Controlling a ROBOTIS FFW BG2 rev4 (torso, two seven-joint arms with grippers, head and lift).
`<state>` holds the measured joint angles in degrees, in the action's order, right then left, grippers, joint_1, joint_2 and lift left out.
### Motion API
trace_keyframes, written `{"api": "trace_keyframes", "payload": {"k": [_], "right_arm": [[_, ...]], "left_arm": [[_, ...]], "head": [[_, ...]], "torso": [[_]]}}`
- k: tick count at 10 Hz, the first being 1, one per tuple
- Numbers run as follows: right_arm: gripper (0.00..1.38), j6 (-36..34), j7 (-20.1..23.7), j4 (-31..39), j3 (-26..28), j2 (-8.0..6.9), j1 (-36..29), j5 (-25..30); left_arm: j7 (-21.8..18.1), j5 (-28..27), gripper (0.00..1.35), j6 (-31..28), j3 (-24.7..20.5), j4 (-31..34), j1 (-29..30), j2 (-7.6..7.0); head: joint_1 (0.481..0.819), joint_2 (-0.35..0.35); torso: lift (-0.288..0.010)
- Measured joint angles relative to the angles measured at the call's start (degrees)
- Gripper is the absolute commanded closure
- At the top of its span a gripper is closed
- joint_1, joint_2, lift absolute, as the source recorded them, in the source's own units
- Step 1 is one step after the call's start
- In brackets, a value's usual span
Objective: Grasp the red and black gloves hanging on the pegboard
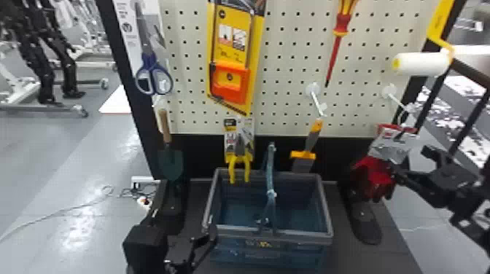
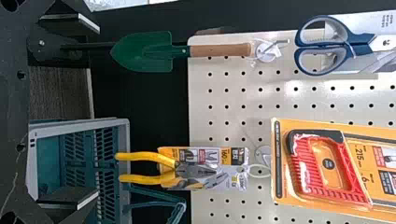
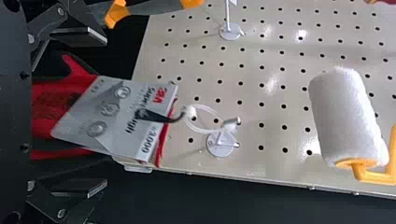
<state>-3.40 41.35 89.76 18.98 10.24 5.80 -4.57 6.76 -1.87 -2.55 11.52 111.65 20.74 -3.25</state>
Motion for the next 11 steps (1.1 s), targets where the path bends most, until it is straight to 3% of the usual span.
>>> {"api": "trace_keyframes", "payload": {"k": [3, 5, 7, 8, 9, 10, 11], "right_arm": [[0.22, -5.96, 3.28, -4.86, -0.74, 4.65, 5.25, -1.34], [0.22, -8.73, 5.03, -10.63, -4.54, 8.4, 9.13, -4.7], [0.28, -10.14, 5.47, -12.96, -8.77, 10.61, 12.67, -6.26], [0.6, -11.05, 5.72, -13.08, -9.37, 11.02, 13.34, -6.61], [0.78, -11.65, 5.85, -13.06, -9.34, 11.26, 13.2, -7.01], [0.81, -11.96, 5.94, -13.03, -9.06, 11.25, 12.67, -7.58], [1.21, -12.92, 6.37, -12.72, -8.53, 11.1, 12.08, -7.75]], "left_arm": [[-0.03, 0.11, 0.09, 0.0, 0.37, -0.45, -0.43, 0.0], [-0.17, 0.25, 0.09, 0.09, 0.63, -0.69, -0.62, 0.0], [-0.58, 0.32, 0.09, 0.17, 0.92, -1.01, -1.26, -0.12], [-0.62, 0.42, 0.09, 0.22, 1.08, -1.19, -1.54, -0.18], [-0.62, 0.46, 0.09, 0.31, 1.13, -1.25, -1.42, -0.09], [-0.61, 0.46, 0.09, 0.32, 1.13, -1.26, -1.17, 0.02], [-0.68, 0.46, 0.09, 0.31, 1.14, -1.26, -1.13, 0.08]], "head": [[0.549, 0.0], [0.549, 0.0], [0.549, 0.0], [0.549, 0.0], [0.549, 0.0], [0.549, 0.0], [0.549, 0.0]], "torso": [[-0.1], [-0.1], [-0.1], [-0.1], [-0.1], [-0.1], [-0.1]]}}
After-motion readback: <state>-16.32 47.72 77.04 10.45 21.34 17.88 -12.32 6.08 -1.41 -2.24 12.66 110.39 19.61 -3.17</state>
